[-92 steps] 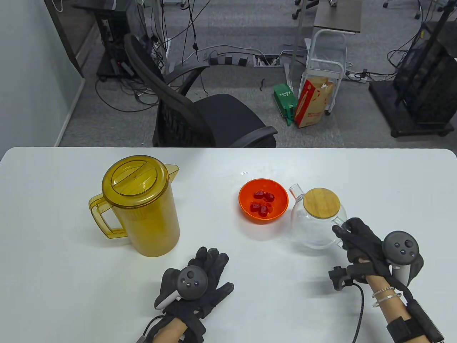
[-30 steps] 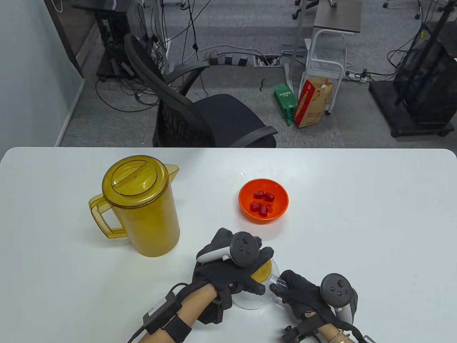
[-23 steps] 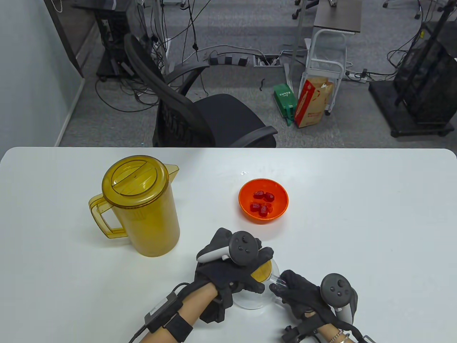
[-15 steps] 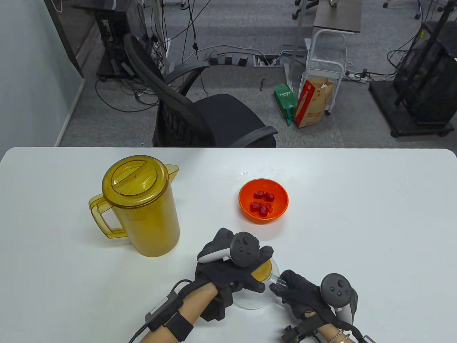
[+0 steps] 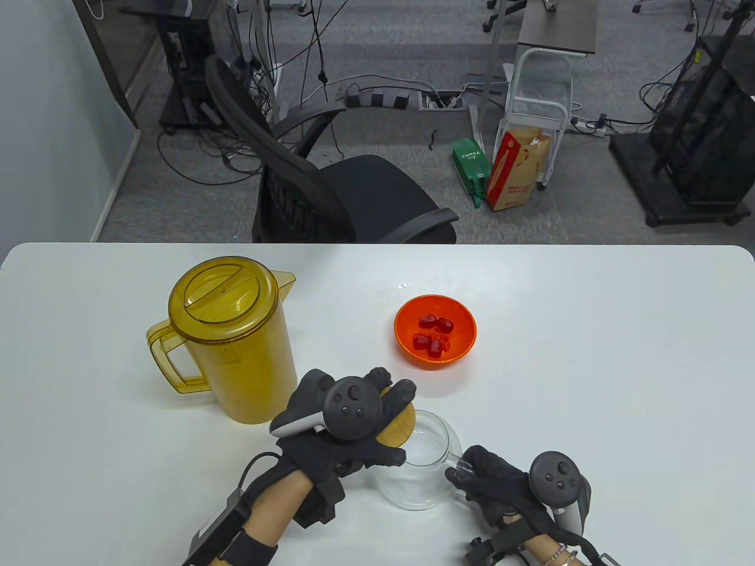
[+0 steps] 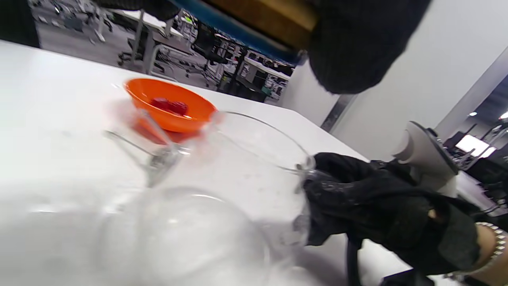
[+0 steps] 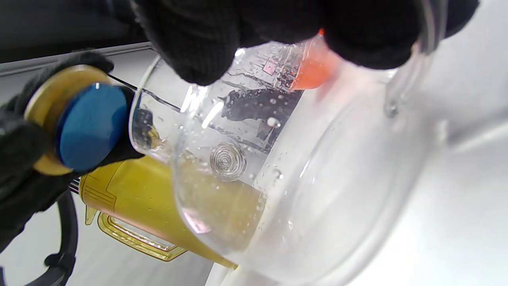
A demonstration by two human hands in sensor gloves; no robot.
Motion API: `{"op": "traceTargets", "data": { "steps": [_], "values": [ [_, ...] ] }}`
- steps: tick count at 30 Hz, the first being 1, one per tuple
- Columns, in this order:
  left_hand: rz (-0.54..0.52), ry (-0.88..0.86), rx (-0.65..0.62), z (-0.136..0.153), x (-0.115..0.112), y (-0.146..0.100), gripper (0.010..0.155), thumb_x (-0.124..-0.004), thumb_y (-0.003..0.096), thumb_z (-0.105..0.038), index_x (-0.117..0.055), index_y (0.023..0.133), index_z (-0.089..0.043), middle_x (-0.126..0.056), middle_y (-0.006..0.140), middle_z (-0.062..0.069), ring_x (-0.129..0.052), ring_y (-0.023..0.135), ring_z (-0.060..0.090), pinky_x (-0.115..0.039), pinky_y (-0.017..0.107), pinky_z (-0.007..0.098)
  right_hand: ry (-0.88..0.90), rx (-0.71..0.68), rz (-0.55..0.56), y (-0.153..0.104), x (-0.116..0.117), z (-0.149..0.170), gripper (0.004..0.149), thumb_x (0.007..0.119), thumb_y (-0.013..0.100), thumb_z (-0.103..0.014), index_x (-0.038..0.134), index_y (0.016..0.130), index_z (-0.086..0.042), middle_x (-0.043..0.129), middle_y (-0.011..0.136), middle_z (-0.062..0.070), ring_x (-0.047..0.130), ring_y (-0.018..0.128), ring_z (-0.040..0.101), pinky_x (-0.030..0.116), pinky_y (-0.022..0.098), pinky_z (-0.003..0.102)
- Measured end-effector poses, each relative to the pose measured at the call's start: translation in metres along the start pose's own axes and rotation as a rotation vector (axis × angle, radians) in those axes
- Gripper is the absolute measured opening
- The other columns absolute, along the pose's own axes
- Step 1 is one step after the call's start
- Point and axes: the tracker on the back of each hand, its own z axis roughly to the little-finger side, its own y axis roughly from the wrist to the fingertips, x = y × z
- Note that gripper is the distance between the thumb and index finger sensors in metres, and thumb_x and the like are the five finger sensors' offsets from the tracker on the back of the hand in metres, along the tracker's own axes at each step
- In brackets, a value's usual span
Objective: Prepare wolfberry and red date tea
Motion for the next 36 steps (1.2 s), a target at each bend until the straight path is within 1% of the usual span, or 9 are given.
{"op": "traceTargets", "data": {
  "steps": [3, 7, 11, 13, 18, 20, 31, 34, 36],
  "values": [
    [-0.007, 0.035, 0.061, 0.016, -0.002, -0.019, 0.091, -0.087, 0.0506, -0.049, -0.03, 0.114, -0.017, -0.024, 0.115, 0.033, -0.047, 0.102, 0.056, -0.052, 0.074, 0.065, 0.001, 0.0, -0.001, 0.0, 0.0, 0.0, 0.036, 0.088, 0.048, -0.032, 0.08, 0.066, -0.002, 0.084, 0.041, 0.007, 0.087, 0.038, 0.03, 0.072, 0.048, 0.057],
    [-0.012, 0.051, 0.159, 0.046, -0.026, -0.035, 0.091, -0.086, 0.0507, -0.05, -0.03, 0.114, -0.016, -0.025, 0.115, 0.033, -0.047, 0.102, 0.056, -0.053, 0.074, 0.065, -0.001, 0.0, 0.003, 0.0, 0.0, 0.0, 0.037, 0.088, 0.048, -0.033, 0.08, 0.066, -0.002, 0.084, 0.041, 0.007, 0.087, 0.038, 0.03, 0.072, 0.048, 0.057],
    [0.029, 0.005, 0.212, 0.07, -0.062, -0.038, 0.092, -0.085, 0.0507, -0.05, -0.028, 0.113, -0.015, -0.024, 0.114, 0.032, -0.046, 0.102, 0.057, -0.052, 0.073, 0.065, -0.001, 0.002, 0.004, 0.0, 0.0, 0.0, 0.037, 0.088, 0.048, -0.033, 0.08, 0.066, -0.002, 0.084, 0.041, 0.007, 0.087, 0.038, 0.03, 0.072, 0.048, 0.057],
    [0.083, 0.013, 0.231, 0.079, -0.081, -0.035, 0.094, -0.085, 0.0505, -0.051, -0.026, 0.112, -0.013, -0.024, 0.114, 0.032, -0.045, 0.102, 0.057, -0.052, 0.073, 0.065, -0.002, 0.002, 0.004, 0.0, 0.0, 0.0, 0.037, 0.088, 0.048, -0.033, 0.08, 0.066, -0.002, 0.084, 0.041, 0.007, 0.087, 0.038, 0.03, 0.072, 0.048, 0.057],
    [0.138, 0.031, 0.252, 0.087, -0.107, -0.025, 0.095, -0.084, 0.0503, -0.052, -0.023, 0.112, -0.012, -0.023, 0.115, 0.028, -0.042, 0.104, 0.056, -0.049, 0.074, 0.064, -0.001, 0.003, 0.004, 0.0, 0.0, 0.0, 0.037, 0.088, 0.048, -0.033, 0.08, 0.066, -0.002, 0.084, 0.041, 0.007, 0.087, 0.038, 0.03, 0.072, 0.048, 0.057],
    [0.141, 0.017, 0.26, 0.087, -0.114, -0.021, 0.095, -0.084, 0.0503, -0.052, -0.022, 0.111, -0.013, -0.022, 0.115, 0.027, -0.037, 0.105, 0.056, -0.042, 0.074, 0.066, -0.002, 0.003, 0.005, 0.0, 0.0, 0.0, 0.037, 0.088, 0.048, -0.033, 0.08, 0.066, -0.002, 0.084, 0.041, 0.007, 0.087, 0.038, 0.03, 0.072, 0.048, 0.057],
    [0.196, -0.02, 0.295, 0.094, -0.141, -0.007, 0.095, -0.082, 0.0512, -0.052, -0.016, 0.11, -0.015, -0.017, 0.115, 0.025, -0.027, 0.106, 0.053, -0.031, 0.075, 0.066, -0.001, 0.004, 0.005, -0.001, 0.0, 0.0, 0.037, 0.088, 0.048, -0.033, 0.08, 0.066, -0.002, 0.084, 0.041, 0.007, 0.087, 0.039, 0.03, 0.072, 0.048, 0.057],
    [0.191, -0.041, 0.296, 0.096, -0.144, -0.007, 0.095, -0.08, 0.0516, -0.054, -0.016, 0.11, -0.015, -0.015, 0.114, 0.025, -0.022, 0.106, 0.051, -0.029, 0.074, 0.066, 0.001, 0.005, 0.006, -0.001, 0.0, 0.0, 0.037, 0.088, 0.048, -0.033, 0.08, 0.066, -0.002, 0.084, 0.042, 0.007, 0.087, 0.039, 0.03, 0.071, 0.049, 0.058],
    [0.218, -0.05, 0.294, 0.096, -0.143, -0.008, 0.095, -0.078, 0.0521, -0.055, -0.015, 0.11, -0.015, -0.013, 0.115, 0.024, -0.019, 0.106, 0.051, -0.026, 0.074, 0.066, 0.004, 0.005, 0.008, -0.001, 0.0, 0.0, 0.036, 0.088, 0.048, -0.033, 0.081, 0.067, -0.002, 0.085, 0.043, 0.007, 0.087, 0.04, 0.03, 0.071, 0.049, 0.058]
  ]
}}
